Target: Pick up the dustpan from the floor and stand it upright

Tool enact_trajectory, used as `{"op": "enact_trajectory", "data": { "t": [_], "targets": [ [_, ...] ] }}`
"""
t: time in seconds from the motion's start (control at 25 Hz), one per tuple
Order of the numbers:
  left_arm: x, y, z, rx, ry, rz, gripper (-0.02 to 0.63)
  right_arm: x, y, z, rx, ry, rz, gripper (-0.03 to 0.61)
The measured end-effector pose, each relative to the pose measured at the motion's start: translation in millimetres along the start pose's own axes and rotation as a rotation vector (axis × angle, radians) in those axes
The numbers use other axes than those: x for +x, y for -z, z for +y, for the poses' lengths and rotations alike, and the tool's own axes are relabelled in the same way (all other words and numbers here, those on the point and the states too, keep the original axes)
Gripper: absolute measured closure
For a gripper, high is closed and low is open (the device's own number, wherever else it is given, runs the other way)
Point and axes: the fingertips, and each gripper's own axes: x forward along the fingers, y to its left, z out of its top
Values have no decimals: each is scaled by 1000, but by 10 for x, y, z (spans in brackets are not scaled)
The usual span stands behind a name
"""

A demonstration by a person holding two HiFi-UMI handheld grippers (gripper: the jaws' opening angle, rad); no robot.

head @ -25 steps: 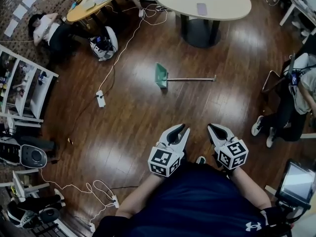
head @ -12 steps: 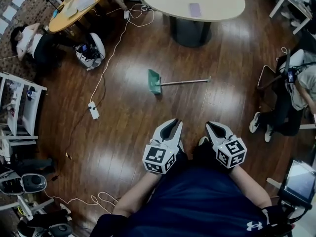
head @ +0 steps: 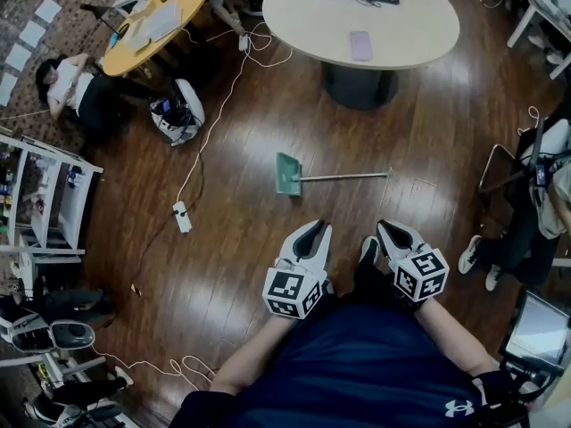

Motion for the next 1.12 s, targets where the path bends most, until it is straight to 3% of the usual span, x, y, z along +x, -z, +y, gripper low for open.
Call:
{"op": "enact_trajectory", "data": {
  "t": [0.24, 0.48, 0.84, 1.12],
  "targets": [
    [511, -347, -96, 54, -67, -46, 563, 190, -455, -593, -10, -35, -26, 568],
    [663, -210, 96, 6, -127, 16, 554, 446, -446, -933, 16, -29, 24, 568],
    [981, -140, 761, -45, -161, 67, 520, 1019, -330, -1368, -3, 55, 127, 568],
    [1352, 59, 1398, 6, -132, 184, 472, 1623, -244, -1487, -158, 24, 273, 568]
  ]
}}
